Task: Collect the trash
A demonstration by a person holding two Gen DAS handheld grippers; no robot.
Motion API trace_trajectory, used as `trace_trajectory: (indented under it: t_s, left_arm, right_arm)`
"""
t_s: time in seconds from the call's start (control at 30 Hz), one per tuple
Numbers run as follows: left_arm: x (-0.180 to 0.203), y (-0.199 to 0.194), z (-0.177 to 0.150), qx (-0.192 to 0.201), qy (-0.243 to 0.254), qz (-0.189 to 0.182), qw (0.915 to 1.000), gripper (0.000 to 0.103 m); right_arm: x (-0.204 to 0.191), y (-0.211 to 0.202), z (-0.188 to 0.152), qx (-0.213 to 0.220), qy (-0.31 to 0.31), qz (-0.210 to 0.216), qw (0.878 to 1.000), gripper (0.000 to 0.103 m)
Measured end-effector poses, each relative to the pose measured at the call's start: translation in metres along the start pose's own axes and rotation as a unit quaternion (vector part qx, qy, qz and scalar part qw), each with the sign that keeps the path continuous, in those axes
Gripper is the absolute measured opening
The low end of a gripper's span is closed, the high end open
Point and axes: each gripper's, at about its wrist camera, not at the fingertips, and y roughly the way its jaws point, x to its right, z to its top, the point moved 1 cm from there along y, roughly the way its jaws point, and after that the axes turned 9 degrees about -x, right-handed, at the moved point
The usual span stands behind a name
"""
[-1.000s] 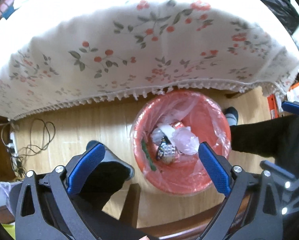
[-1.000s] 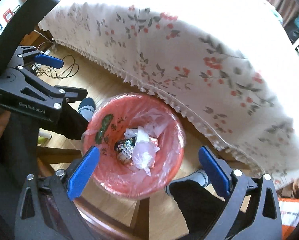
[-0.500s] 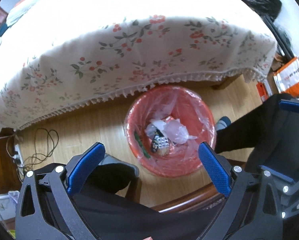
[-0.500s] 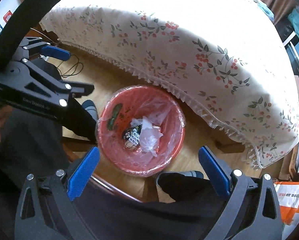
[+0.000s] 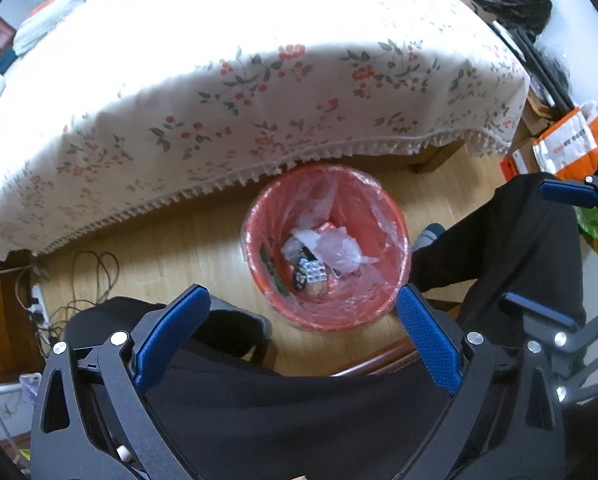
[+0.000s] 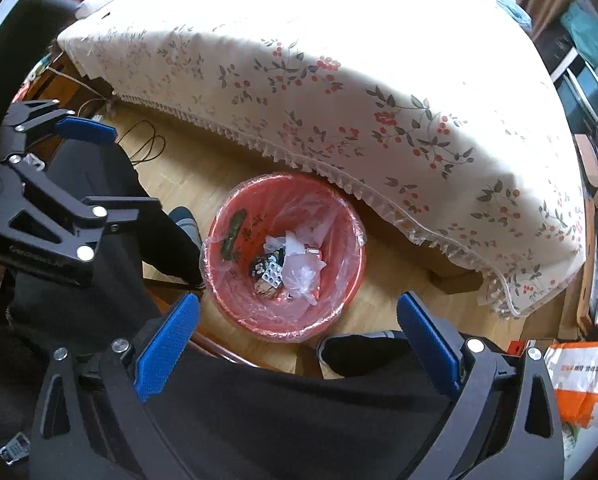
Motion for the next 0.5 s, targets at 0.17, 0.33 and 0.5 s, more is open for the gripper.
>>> trace_trajectory:
  t_s: [0.17,0.33,0.5]
  left_arm:
    - [0.004,-0.013,0.001,0.007,0.012,0.013,0.9998,0.097]
    - [0.009,-0.015,0.001,-0.001,0.024,0.025,0.9994,0.097]
    - [0.012,-0.012,0.002,-0.009,0.026,0.017,0.9995,0.097]
  right_arm:
    - [0.004,-0.007,-0.001,-0.009,0.011,0.011,1.0,0.098]
    - [0.003,-0.009,-0.003,-0.013,0.008,0.007,1.0,0.098]
    - [0.002,-0.007,-0.005,-0.014,0.004,0.015,1.0,0.098]
